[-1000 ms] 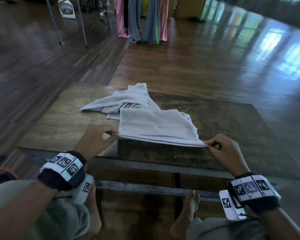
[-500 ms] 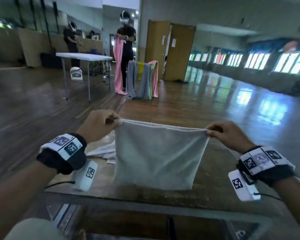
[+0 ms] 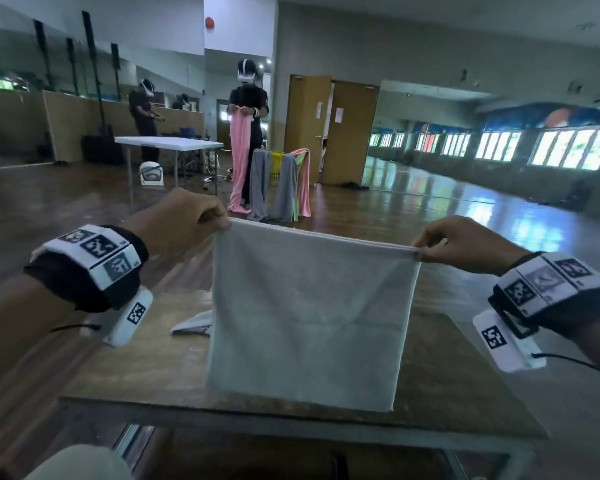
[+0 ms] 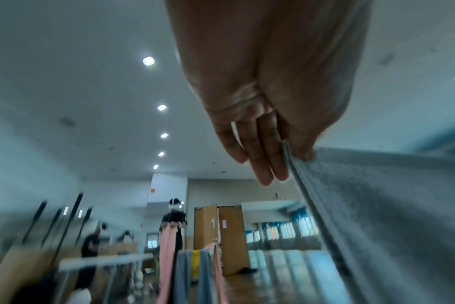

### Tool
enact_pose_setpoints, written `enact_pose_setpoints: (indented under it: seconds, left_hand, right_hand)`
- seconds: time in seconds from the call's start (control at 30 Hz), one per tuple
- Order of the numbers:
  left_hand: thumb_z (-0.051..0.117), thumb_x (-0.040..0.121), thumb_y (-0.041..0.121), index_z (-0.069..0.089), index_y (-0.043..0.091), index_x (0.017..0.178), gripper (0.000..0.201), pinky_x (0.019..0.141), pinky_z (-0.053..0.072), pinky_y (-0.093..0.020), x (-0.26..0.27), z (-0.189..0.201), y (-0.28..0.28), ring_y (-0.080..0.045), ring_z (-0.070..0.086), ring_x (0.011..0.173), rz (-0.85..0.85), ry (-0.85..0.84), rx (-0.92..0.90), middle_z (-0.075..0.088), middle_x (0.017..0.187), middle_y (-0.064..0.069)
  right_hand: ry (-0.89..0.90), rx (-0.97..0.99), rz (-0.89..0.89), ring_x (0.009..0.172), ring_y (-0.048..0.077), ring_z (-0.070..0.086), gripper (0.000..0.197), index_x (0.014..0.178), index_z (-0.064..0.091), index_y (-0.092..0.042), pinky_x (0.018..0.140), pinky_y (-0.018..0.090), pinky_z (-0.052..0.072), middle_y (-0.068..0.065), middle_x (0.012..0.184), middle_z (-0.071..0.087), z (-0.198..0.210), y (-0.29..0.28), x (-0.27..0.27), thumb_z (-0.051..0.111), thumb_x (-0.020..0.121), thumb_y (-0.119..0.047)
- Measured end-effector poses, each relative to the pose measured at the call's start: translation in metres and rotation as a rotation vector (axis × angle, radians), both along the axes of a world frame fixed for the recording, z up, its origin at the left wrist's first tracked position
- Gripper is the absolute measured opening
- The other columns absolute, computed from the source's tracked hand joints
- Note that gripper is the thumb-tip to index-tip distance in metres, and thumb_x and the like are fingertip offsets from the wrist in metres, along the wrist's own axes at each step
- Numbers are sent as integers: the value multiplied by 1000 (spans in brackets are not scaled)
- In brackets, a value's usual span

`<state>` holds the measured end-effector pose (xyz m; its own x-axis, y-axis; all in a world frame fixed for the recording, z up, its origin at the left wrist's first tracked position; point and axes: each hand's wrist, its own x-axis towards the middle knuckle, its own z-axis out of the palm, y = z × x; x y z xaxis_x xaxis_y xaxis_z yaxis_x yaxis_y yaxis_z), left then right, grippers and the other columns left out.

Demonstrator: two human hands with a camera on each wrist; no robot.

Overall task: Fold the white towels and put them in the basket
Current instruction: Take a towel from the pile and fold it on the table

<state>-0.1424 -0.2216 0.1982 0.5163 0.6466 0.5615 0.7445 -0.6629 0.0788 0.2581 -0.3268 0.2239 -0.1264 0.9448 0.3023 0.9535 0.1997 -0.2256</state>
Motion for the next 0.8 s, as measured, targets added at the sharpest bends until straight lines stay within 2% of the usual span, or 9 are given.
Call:
enact_pose_setpoints:
  seconds: [0.07, 0.17, 0.23, 0.37, 0.5, 0.57, 0.63, 0.73, 0.8]
  left_hand:
    - [52, 93, 27, 63, 21, 87, 14, 64, 50, -29, -5, -1, -2, -15, 63, 69, 42, 268, 120, 68, 81, 4]
    - [55, 90, 20, 62, 23, 95, 8, 74, 52, -31, -9, -11, -5, -12, 64, 75, 84, 558, 257, 67, 88, 10]
    - [56, 91, 19, 64, 20, 93, 8, 68, 49, -26, -12, -16, -5, -14, 64, 73, 58, 474, 237, 68, 87, 6]
    - [59, 89, 16, 68, 14, 89, 9, 61, 35, -10, -12, -27, -11, -13, 62, 69, -55, 55, -54, 69, 83, 1]
    - [61, 88, 21, 65, 25, 91, 6, 67, 43, -13, -16, -43, -13, -4, 63, 76, -99, -152, -335, 68, 86, 10]
    - [61, 85, 23, 66, 23, 91, 8, 68, 50, -14, -18, -50, -12, -8, 66, 80, -164, -278, -518, 71, 86, 2]
    - [64, 78, 37, 67, 16, 95, 28, 70, 53, -14, -19, -56, -10, -14, 67, 85, -226, -385, -673, 72, 90, -5]
    - [66, 57, 73, 68, 16, 99, 70, 70, 53, -13, -21, -63, -1, -6, 68, 83, -262, -347, -759, 73, 95, 3]
    - [61, 58, 75, 68, 23, 94, 64, 68, 51, -11, -20, -70, 8, 0, 67, 78, -228, -217, -745, 73, 91, 10]
  right_hand:
    - [-10, -78, 13, 81, 17, 63, 16, 72, 62, -28, 61, 20, 44, -4, 81, 67, 0, -1, -2, 71, 80, -18]
    - [-18, -38, 34, 79, 16, 62, 13, 75, 64, -25, 59, 17, 41, -3, 81, 67, -3, 0, -9, 70, 81, -15]
    - [4, 12, 34, 78, 16, 62, 8, 78, 67, -20, 59, 16, 41, -2, 80, 68, -7, 1, -11, 71, 80, -13]
    - [42, -25, 37, 75, 8, 63, 15, 74, 65, -26, 60, 14, 42, -9, 78, 68, -23, 3, -5, 72, 79, -14]
    - [159, -129, 61, 74, 1, 64, 8, 82, 68, -23, 63, 11, 43, -6, 83, 70, -35, 3, 7, 70, 81, -15]
    - [232, -185, 67, 79, 2, 64, 7, 90, 69, -16, 66, 12, 45, -3, 88, 71, -42, 2, 12, 68, 83, -15]
    - [318, -231, 71, 82, 5, 65, 11, 94, 68, -10, 65, 9, 48, 1, 91, 71, -50, 3, 16, 64, 85, -13]
    - [395, -272, 73, 77, 4, 64, 13, 97, 67, -5, 66, 10, 48, 6, 92, 69, -63, 11, 17, 60, 87, -9]
    - [376, -288, 57, 75, 7, 61, 12, 97, 67, -4, 66, 16, 48, 10, 92, 68, -76, 23, 18, 59, 88, -7]
